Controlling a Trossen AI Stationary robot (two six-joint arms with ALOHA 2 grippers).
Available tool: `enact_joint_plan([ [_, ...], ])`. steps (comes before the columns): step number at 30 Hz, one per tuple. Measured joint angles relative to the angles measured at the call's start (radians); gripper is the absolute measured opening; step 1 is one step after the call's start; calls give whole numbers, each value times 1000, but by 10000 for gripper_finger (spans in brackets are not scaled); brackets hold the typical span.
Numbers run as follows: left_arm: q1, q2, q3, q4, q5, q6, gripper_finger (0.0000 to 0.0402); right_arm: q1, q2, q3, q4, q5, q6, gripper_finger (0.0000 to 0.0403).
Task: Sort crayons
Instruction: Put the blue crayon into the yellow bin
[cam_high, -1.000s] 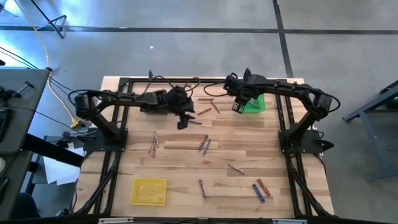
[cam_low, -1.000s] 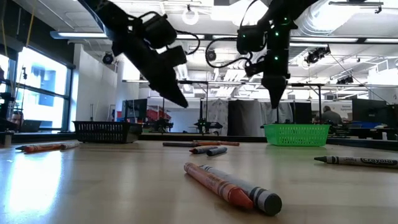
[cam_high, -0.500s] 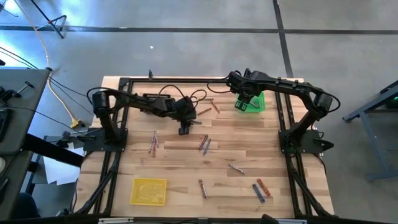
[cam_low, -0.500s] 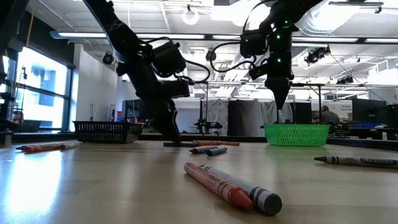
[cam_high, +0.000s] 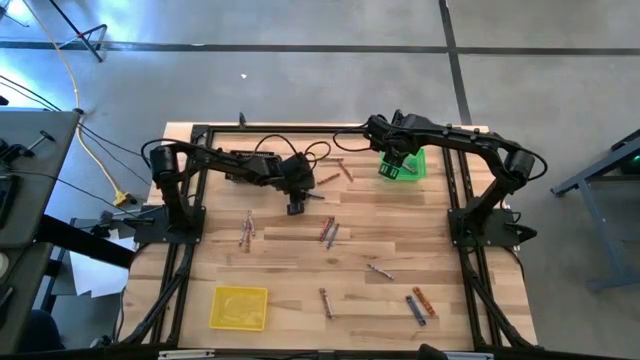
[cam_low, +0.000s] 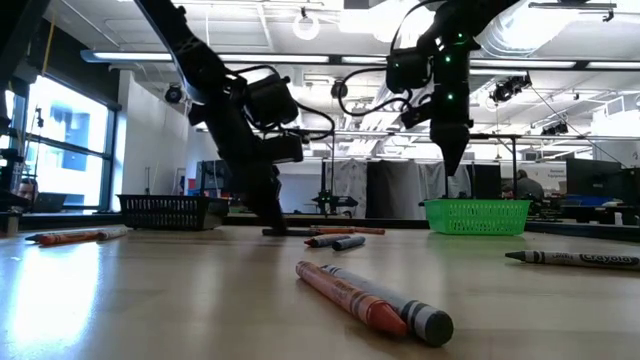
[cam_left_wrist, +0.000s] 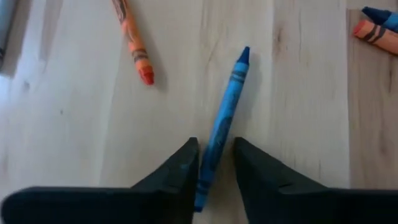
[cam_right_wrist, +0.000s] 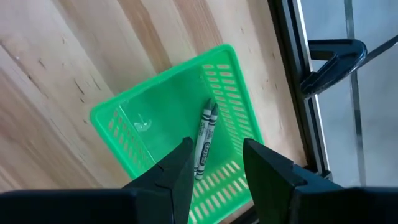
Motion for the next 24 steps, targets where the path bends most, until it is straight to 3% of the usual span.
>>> enact_joint_plan([
  [7,0,-2,-1,-43,-4,-101,11,0,0,0,-67,0,4,130],
  [16,0,-31,-4,-58,-20,-199,2,6,0,0,-147,-1,79,130],
  [24,12,-106,62,-200,-233,-105,0,7,0,0,-35,0,135,130],
])
